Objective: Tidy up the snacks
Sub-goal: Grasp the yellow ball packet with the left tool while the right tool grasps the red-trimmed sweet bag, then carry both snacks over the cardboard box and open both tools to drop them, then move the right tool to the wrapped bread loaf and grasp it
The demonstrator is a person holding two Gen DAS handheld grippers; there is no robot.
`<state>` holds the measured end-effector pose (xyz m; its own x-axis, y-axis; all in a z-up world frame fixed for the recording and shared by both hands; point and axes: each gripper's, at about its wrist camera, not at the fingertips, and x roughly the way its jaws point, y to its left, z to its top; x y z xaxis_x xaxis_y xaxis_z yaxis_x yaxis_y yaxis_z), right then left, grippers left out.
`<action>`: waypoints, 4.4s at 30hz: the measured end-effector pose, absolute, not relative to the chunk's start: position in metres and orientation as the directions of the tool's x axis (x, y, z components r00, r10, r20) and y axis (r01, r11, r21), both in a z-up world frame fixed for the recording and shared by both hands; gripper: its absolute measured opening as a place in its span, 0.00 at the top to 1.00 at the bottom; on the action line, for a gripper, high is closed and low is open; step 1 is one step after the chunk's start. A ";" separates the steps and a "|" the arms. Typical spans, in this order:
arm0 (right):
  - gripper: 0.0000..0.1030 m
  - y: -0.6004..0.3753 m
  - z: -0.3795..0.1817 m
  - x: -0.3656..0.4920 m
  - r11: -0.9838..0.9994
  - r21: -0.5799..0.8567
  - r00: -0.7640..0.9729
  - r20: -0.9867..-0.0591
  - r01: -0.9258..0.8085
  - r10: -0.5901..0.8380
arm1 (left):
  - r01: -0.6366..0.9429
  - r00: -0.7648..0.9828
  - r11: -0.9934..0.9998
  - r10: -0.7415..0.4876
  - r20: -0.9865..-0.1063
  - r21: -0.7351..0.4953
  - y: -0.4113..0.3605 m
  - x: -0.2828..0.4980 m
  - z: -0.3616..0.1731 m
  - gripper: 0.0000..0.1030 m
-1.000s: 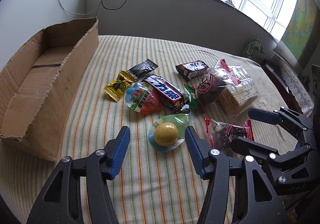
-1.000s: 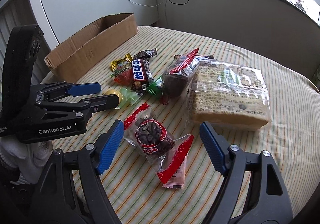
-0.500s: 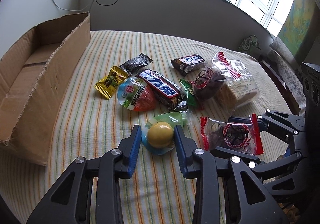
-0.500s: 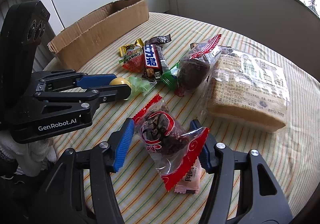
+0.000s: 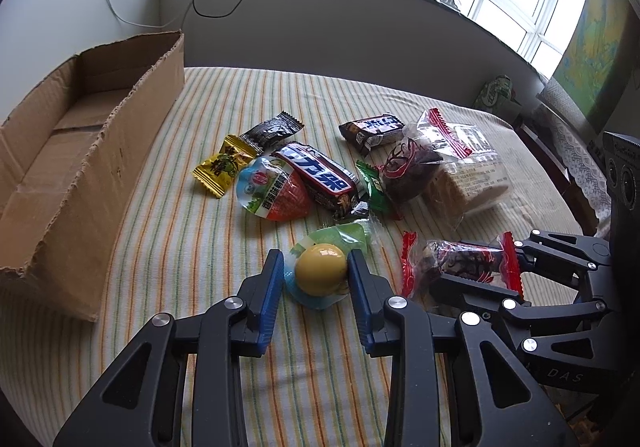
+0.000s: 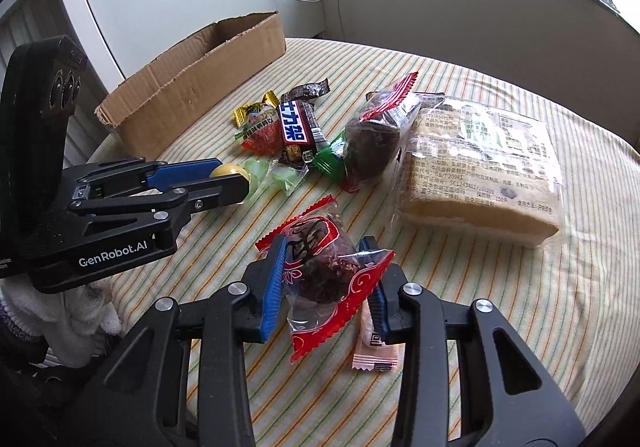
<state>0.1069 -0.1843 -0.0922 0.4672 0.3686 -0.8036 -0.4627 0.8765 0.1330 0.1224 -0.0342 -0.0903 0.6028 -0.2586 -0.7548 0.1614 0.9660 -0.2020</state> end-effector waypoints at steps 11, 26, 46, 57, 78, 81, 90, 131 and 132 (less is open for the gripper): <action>0.63 -0.163 -0.039 0.104 0.861 0.106 0.538 -0.741 -0.497 0.402 | 0.138 0.663 0.964 -0.259 -0.702 -0.226 -0.010 0.112 -0.060 0.70; 0.63 -0.056 -0.013 0.148 0.784 0.132 0.512 -0.690 -0.606 0.512 | -0.024 0.754 0.981 -0.110 -0.648 -0.193 0.084 0.104 -0.028 0.70; 0.62 0.045 -0.051 0.192 0.749 0.098 0.442 -0.755 -0.655 0.484 | -0.190 0.732 0.965 0.016 -0.681 -0.182 0.153 0.115 -0.045 0.70; 0.55 0.054 -0.051 0.196 0.752 0.054 0.462 -0.760 -0.657 0.458 | -0.217 0.731 0.959 0.036 -0.682 -0.182 0.159 0.115 -0.043 0.69; 0.35 -0.018 -0.018 0.182 0.809 0.037 0.549 -0.716 -0.587 0.432 | -0.226 0.779 0.962 0.083 -0.621 -0.155 0.145 0.095 -0.014 0.48; 0.23 -0.049 -0.012 0.180 0.835 0.046 0.576 -0.703 -0.549 0.418 | -0.205 0.783 0.964 0.058 -0.619 -0.168 0.135 0.095 -0.013 0.48; 0.03 -0.156 -0.005 0.180 0.910 0.096 0.625 -0.698 -0.403 0.350 | -0.084 0.782 0.975 -0.064 -0.620 -0.206 0.080 0.105 -0.016 0.32; 0.03 -0.318 -0.098 0.219 0.889 0.412 0.422 -0.783 -0.199 0.457 | 0.215 0.491 0.872 -0.486 -0.723 -0.440 -0.119 0.177 -0.085 0.35; 0.04 -0.318 -0.099 0.218 0.889 0.413 0.422 -0.782 -0.198 0.458 | 0.215 0.491 0.873 -0.483 -0.725 -0.437 -0.119 0.178 -0.086 0.39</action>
<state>0.2184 -0.3183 -0.0991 0.4224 0.4577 -0.7824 -0.1985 0.8889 0.4128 0.1783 -0.1189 -0.0858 0.4905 -0.4833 -0.7251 0.2147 0.8735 -0.4369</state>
